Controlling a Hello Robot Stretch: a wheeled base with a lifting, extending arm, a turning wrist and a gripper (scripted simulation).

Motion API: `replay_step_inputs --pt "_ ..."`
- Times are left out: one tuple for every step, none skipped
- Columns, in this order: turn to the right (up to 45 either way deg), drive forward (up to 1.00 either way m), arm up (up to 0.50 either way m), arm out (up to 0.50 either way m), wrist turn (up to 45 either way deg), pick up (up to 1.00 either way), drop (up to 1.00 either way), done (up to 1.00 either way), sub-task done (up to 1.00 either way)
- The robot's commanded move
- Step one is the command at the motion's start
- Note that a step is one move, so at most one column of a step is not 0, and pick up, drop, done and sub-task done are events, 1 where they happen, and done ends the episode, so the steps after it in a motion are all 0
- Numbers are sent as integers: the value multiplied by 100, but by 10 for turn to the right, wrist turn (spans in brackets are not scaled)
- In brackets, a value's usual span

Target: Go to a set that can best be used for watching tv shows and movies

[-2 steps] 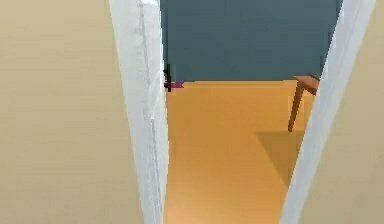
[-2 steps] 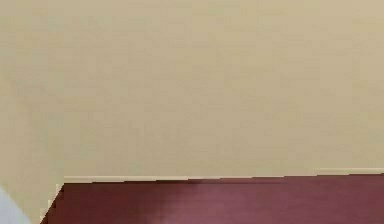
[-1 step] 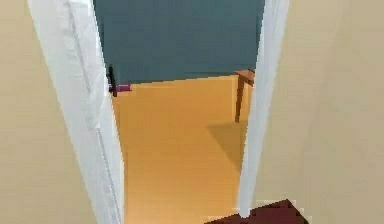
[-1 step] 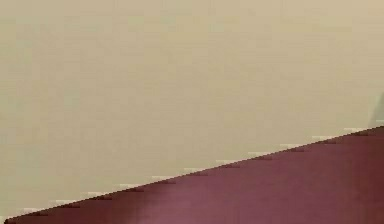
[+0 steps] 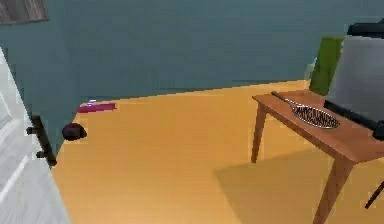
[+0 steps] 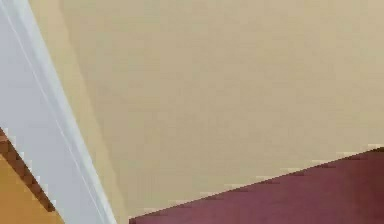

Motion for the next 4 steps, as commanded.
replay_step_inputs --pt "-180 0 0 0 0 0 0 0 0" --pt "0 85 0 0 0 0 0 0 0" --pt "-60 0 0 0 0 0 0 0 0" --pt "0 5 0 0 0 0 0 0 0"
